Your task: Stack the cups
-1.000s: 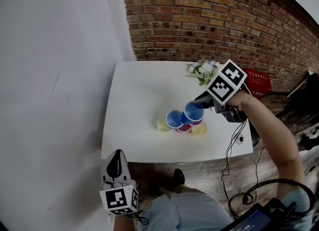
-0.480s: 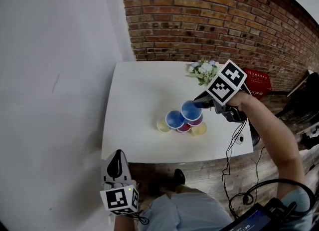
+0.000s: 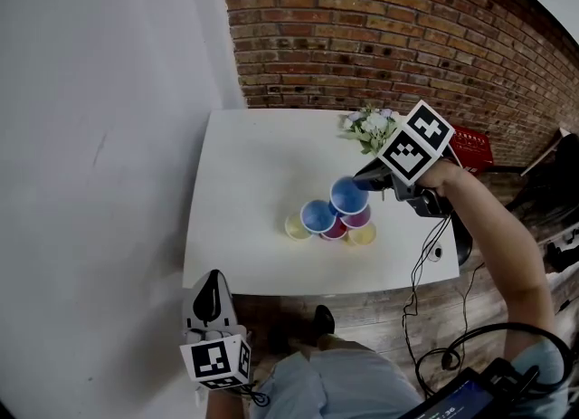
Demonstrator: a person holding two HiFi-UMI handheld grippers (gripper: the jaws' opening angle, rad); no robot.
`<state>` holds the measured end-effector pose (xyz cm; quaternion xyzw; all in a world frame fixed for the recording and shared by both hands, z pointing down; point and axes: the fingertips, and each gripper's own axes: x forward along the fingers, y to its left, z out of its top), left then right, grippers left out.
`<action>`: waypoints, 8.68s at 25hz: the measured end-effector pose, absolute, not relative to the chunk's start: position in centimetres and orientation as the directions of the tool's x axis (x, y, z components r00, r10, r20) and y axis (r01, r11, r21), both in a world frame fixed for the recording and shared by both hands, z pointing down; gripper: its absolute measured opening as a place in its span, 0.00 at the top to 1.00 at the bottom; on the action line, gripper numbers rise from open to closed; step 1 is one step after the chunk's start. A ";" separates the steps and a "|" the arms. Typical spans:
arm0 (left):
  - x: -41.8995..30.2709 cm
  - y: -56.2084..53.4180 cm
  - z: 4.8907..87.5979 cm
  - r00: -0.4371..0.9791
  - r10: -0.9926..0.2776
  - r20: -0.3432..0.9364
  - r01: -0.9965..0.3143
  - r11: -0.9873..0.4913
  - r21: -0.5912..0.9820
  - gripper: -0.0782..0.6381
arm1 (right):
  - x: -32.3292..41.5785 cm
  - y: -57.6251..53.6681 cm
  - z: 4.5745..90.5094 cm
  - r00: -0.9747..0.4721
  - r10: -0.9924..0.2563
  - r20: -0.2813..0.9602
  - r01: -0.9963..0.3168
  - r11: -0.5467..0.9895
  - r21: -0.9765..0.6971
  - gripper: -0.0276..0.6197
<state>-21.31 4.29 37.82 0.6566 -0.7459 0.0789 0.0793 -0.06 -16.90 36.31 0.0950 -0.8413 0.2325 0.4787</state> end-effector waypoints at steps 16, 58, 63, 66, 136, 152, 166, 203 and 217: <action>-21.9 3.7 38.0 -0.122 -0.966 0.227 -0.992 0.124 -0.005 0.88 | -0.4 -16.7 37.5 -0.494 0.090 0.865 -0.379 0.873 -0.308 0.88; -13.5 -3.1 39.4 0.051 -0.965 0.256 -0.996 -0.067 -0.055 0.88 | 20.6 -21.1 52.3 -0.409 -0.165 0.897 -0.787 0.561 -0.256 0.92; -12.7 -3.3 40.1 0.063 -0.960 0.274 -0.996 -0.079 -0.051 0.88 | 20.4 -21.2 53.1 -0.428 -0.185 0.885 -0.780 0.571 -0.258 0.85; -12.7 -3.4 40.6 0.063 -0.958 0.281 -0.995 -0.081 -0.052 0.88 | 20.9 -22.1 52.4 -0.410 -0.252 0.876 -0.776 0.602 -0.190 0.70; -17.6 -3.0 41.8 -0.012 -0.960 0.281 -0.999 0.001 -0.041 0.88 | 11.4 -14.9 52.7 -0.523 -0.364 0.771 -0.750 0.626 -0.213 0.93; -18.0 -2.7 41.2 -0.021 -0.959 0.284 -0.999 0.008 -0.046 0.88 | 10.8 -15.8 54.0 -0.505 -0.373 0.779 -0.758 0.623 -0.193 0.94; -18.5 -2.1 40.5 -0.036 -0.958 0.283 -0.998 0.022 -0.055 0.88 | 16.8 -20.8 45.3 -0.506 -0.561 0.655 -0.812 0.566 -0.142 0.89; -17.3 -1.4 40.2 -0.019 -0.963 0.268 -0.999 0.006 -0.049 0.88 | 15.5 -22.4 43.1 -0.520 -0.248 0.817 -0.727 0.632 -0.271 0.92; -18.9 2.6 38.2 -0.079 -0.972 0.221 -0.997 0.074 -0.032 0.88 | 0.5 -16.5 34.6 -0.633 -0.024 0.774 -0.441 0.833 -0.335 0.92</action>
